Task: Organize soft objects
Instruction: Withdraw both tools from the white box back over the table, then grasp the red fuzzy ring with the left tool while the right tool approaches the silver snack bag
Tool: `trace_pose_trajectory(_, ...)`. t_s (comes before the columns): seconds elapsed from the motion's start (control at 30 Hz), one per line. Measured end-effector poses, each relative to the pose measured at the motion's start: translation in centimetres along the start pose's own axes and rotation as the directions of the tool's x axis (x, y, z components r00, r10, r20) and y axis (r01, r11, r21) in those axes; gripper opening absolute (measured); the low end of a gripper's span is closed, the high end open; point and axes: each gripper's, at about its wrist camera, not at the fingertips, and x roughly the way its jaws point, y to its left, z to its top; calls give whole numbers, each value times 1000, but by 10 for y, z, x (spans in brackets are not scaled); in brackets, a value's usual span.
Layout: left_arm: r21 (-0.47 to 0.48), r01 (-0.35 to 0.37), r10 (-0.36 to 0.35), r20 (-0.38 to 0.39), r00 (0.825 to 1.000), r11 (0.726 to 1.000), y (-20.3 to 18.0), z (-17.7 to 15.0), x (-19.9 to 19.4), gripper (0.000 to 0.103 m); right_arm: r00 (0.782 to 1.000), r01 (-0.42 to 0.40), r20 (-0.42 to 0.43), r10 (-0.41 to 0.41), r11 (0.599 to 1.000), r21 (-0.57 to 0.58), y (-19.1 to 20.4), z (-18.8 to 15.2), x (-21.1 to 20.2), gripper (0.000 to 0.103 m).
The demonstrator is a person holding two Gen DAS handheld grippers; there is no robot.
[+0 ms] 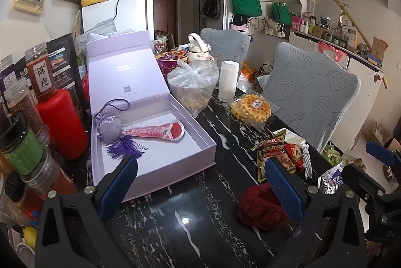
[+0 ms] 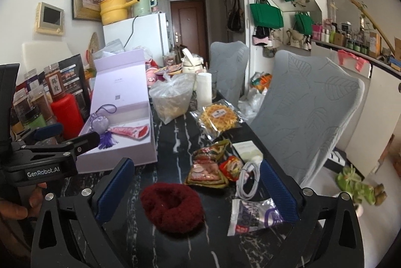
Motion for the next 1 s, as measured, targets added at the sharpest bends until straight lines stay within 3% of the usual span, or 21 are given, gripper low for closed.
trace_pose_trajectory(0.37, -2, 114, -114, -77, 991, 993, -31, -18, 22, 103, 998, 26, -62, -22, 997, 74, -35, -26, 7, 102)
trace_pose_trajectory(1.0, 42, 185, -171, -224, 959, 982, -82, -43, 79, 103, 989, 76, -136, -57, 987, 141, -81, -56, 14, 102)
